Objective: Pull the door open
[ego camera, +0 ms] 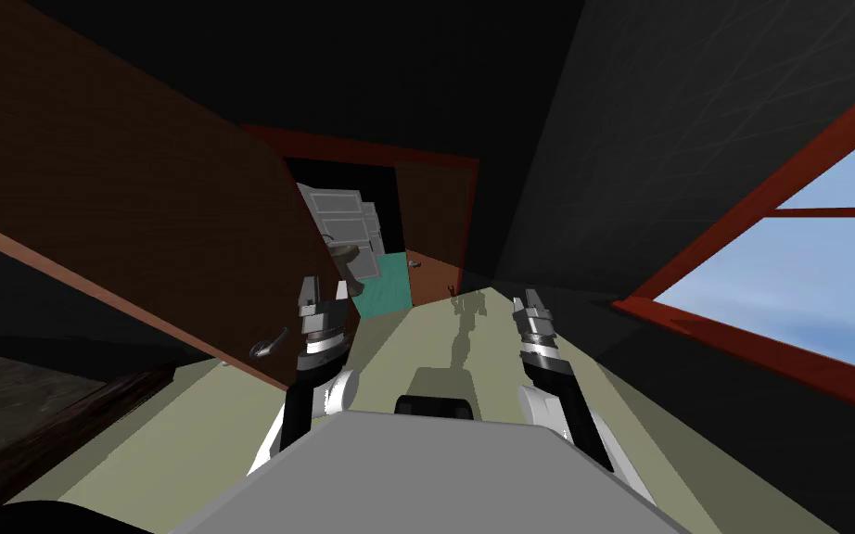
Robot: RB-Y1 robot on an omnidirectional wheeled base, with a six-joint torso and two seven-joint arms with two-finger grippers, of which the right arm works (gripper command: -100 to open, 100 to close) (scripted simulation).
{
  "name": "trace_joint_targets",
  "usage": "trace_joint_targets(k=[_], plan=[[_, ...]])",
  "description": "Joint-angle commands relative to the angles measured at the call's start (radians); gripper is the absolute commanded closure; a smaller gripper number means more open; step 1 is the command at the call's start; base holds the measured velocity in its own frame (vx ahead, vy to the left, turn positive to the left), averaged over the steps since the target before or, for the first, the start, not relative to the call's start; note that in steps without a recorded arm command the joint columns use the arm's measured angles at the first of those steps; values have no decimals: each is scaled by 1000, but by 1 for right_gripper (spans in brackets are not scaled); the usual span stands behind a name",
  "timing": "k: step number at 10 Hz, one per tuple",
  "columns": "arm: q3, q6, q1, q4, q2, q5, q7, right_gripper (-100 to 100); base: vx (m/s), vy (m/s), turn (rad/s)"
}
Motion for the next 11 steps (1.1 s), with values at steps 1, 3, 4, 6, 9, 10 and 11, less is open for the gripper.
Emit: trace_joint_targets(k=[1, 3, 4, 6, 9, 10, 11], plan=[[2, -9, -10, 31, -14, -10, 3, -100, 80, 32, 113], [6, -22, -24, 75, -30, -24, 7, -100, 130, 44, 108], [7, -29, -31, 99, -37, -32, 9, -100, 158, 73, 112], [10, -40, -43, 135, -49, -43, 13, -100, 134, 65, 75], [15, -58, -62, 196, -64, -63, 18, -100, 110, 43, 91], [17, -67, -72, 227, -72, -73, 21, -100, 159, 61, 130], [18, -72, -78, 245, -76, -78, 23, -100, 162, 60, 115]])
